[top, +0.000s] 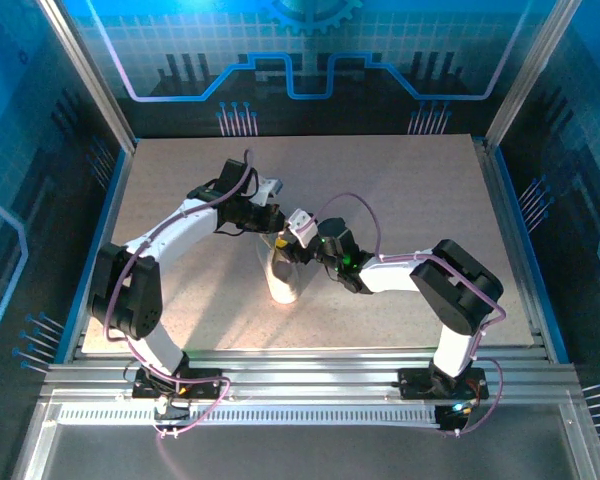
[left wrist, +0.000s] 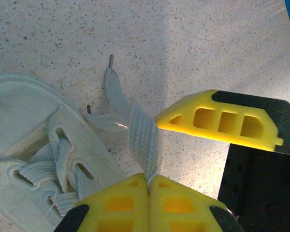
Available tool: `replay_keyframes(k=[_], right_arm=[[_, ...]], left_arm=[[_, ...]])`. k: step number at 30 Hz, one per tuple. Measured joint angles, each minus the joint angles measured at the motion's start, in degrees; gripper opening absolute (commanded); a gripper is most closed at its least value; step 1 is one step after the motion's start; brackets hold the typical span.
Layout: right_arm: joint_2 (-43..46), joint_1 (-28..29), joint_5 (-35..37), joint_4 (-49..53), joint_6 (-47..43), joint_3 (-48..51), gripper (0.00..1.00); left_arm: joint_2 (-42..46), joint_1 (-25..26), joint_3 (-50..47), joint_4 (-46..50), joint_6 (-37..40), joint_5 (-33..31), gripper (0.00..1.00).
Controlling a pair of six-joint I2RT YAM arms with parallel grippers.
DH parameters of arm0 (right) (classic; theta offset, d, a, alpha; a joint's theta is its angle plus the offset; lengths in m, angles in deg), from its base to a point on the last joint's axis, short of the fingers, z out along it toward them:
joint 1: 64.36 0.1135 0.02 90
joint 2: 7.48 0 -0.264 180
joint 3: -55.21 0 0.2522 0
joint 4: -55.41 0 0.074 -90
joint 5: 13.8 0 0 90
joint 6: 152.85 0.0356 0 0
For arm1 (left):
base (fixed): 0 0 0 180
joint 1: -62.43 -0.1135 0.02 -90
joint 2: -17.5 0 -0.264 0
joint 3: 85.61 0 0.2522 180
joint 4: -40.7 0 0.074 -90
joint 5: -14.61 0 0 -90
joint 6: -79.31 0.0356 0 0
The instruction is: Tie the shoes
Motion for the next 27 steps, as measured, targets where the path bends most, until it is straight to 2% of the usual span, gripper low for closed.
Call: replay_keyframes(k=[14,16,19,21,24,27], right_arm=[[-2.14,0.94,1.22,-2.14,2.56,-1.4,0.43],[-2.38,1.6,1.22,-1.88,3.39,-1.7,0.33],[-2.67,1.9,1.97,-0.79,4.79,-2.67,0.11],[-2.69,1.84,2.05,0.48,5.79,-2.86,0.01],[-2.67,1.64,0.39,2.43,7.02,-3.48,0.0],[-2.67,0.15,-4.44,5.09,9.11,-4.79,0.0]], left_arm=[[1.49,0.0,-2.16,-2.12,-3.54,0.02,0.0],[1.49,0.0,-2.49,-2.75,-4.55,0.02,0.0],[1.66,-0.2,-2.71,-2.62,-5.99,-0.33,0.0],[1.81,-0.28,-2.84,-2.71,-6.23,-0.66,0.0],[1.92,-0.28,-3.15,-2.47,-6.23,-1.29,0.05],[2.08,-0.39,-3.37,-2.54,-5.9,-1.68,0.16]])
